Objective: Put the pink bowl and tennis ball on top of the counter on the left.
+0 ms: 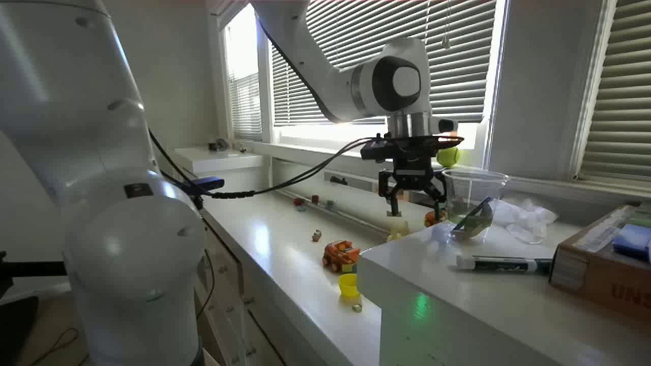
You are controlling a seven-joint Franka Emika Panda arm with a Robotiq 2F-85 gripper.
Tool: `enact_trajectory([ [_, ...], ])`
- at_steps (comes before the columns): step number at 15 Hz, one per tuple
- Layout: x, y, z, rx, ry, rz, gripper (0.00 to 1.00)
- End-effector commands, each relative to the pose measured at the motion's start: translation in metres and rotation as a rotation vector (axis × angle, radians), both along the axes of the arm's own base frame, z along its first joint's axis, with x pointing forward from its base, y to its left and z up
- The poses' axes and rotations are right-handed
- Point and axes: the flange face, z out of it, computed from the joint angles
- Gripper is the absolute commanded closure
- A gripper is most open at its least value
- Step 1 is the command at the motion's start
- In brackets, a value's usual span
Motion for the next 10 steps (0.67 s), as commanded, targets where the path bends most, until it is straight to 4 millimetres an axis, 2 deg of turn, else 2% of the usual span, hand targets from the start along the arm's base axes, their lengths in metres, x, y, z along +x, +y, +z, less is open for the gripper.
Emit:
enact_trajectory([
  [1, 0.0001, 0.0001, 0.0004, 0.0, 0.001, 0.0, 0.0],
  [8, 0.0001, 0.0001, 0.0004, 0.0, 0.001, 0.0, 0.0],
  [10, 0.0066, 0.0088, 0.0025, 0.026, -0.007, 0.001, 0.0],
])
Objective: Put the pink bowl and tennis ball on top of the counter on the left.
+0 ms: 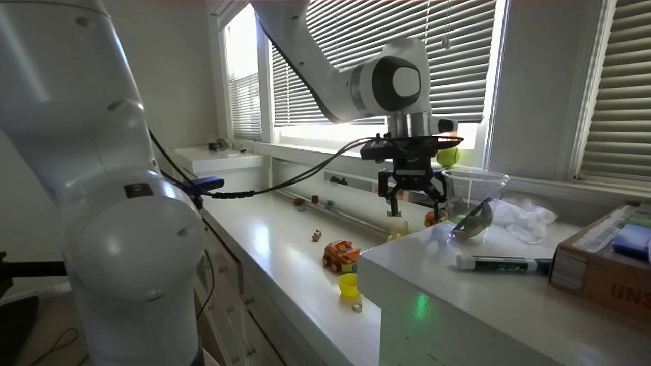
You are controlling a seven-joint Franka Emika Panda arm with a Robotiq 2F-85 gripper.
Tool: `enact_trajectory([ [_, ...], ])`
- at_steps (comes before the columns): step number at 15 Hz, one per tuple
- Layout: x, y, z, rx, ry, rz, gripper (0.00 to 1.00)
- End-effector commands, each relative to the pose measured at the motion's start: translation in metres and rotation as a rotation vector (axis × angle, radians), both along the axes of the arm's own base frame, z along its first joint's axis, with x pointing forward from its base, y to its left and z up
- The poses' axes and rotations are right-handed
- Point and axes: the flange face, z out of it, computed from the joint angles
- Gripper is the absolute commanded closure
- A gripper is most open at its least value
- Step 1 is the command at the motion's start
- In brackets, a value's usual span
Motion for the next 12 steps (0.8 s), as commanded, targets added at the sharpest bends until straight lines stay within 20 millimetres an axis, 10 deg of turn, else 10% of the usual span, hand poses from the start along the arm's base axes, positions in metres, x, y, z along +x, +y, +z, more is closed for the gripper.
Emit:
enact_trajectory([
  [1, 0.009, 0.013, 0.004, 0.03, -0.01, 0.005, 0.0],
  [12, 0.084, 0.092, 0.071, -0.046, -0.201, 0.008, 0.0],
])
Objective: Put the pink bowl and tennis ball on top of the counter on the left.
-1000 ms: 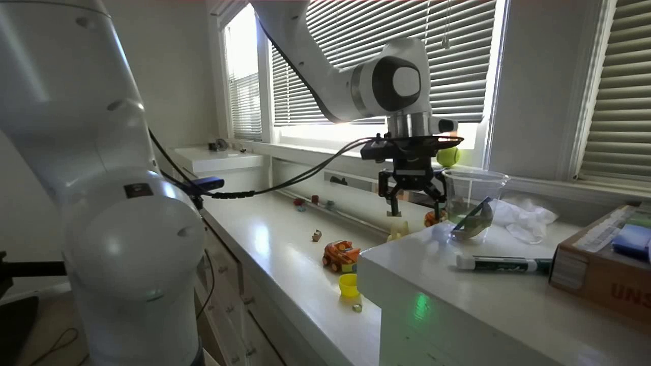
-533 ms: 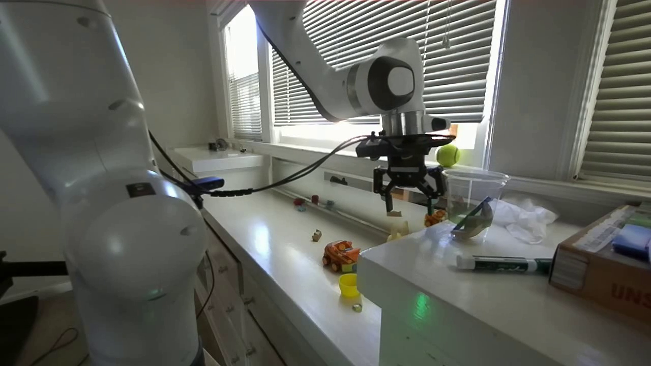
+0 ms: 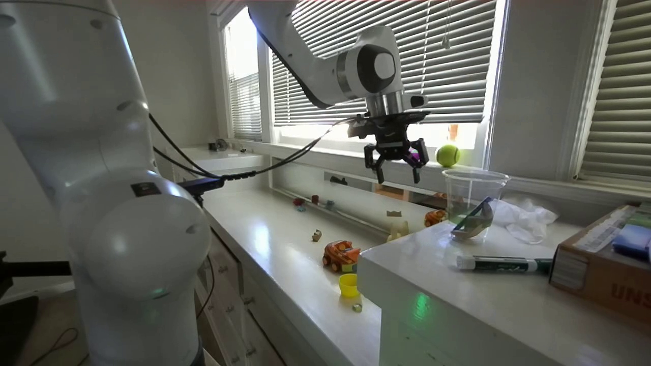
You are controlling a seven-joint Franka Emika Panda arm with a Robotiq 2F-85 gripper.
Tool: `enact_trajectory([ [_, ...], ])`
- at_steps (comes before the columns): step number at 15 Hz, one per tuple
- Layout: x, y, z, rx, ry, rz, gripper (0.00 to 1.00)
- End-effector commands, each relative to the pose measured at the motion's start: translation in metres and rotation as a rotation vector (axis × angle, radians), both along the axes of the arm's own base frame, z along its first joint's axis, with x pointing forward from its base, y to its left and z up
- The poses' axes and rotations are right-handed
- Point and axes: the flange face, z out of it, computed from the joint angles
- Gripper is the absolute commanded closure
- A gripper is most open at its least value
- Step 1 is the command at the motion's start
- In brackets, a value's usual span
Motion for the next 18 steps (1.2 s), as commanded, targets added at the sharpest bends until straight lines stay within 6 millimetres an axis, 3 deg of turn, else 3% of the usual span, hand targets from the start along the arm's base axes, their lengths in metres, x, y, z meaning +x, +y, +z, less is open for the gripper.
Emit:
enact_trajectory([
  [1, 0.037, 0.016, 0.026, -0.029, -0.091, -0.027, 0.0],
  [8, 0.085, 0.024, 0.067, -0.034, -0.189, -0.09, 0.0],
  [18, 0.122, 0.023, 0.059, 0.017, -0.19, -0.102, 0.0],
])
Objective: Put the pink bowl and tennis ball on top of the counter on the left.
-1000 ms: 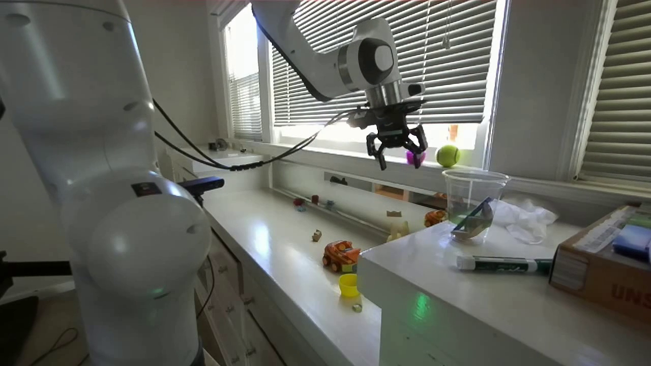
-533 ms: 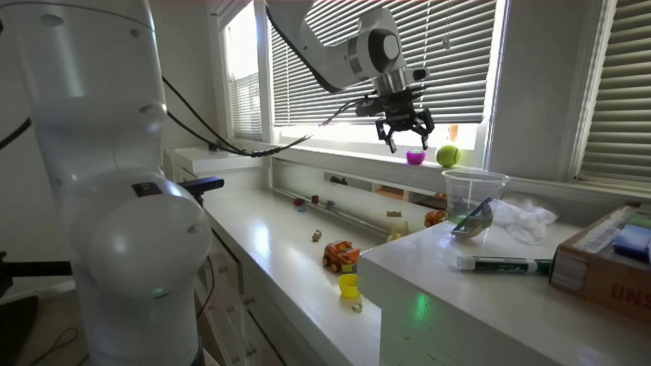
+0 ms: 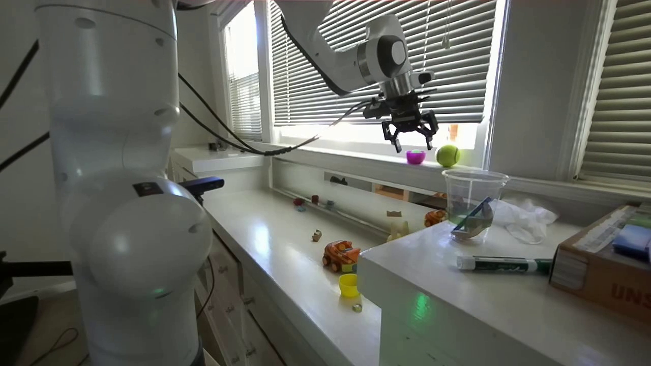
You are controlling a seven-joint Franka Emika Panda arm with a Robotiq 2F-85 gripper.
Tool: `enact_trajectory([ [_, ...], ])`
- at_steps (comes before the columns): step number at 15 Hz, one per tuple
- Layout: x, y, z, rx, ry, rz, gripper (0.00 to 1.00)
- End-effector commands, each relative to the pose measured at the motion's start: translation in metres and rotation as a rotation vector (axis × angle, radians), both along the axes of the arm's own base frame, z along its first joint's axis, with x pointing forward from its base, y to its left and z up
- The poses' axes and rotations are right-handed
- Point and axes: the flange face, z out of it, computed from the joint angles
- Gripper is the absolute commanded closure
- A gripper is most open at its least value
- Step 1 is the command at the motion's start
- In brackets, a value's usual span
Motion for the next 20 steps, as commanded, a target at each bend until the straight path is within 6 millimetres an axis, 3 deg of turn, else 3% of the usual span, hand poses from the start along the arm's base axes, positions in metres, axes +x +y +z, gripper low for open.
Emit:
enact_trajectory([
  [1, 0.017, 0.0, -0.002, 0.028, -0.002, -0.028, 0.0],
  [10, 0.029, 0.005, -0.01, 0.03, 0.003, -0.043, 0.0],
  [11, 0.03, 0.005, -0.01, 0.034, -0.001, -0.055, 0.25],
  [13, 0.031, 0.006, -0.011, 0.04, -0.007, -0.069, 0.34],
  [16, 0.033, 0.007, -0.01, 0.043, -0.018, -0.083, 0.58],
  [17, 0.032, 0.007, -0.008, 0.043, -0.023, -0.088, 0.62],
  [20, 0.022, 0.013, -0.004, 0.035, -0.019, -0.079, 0.62],
])
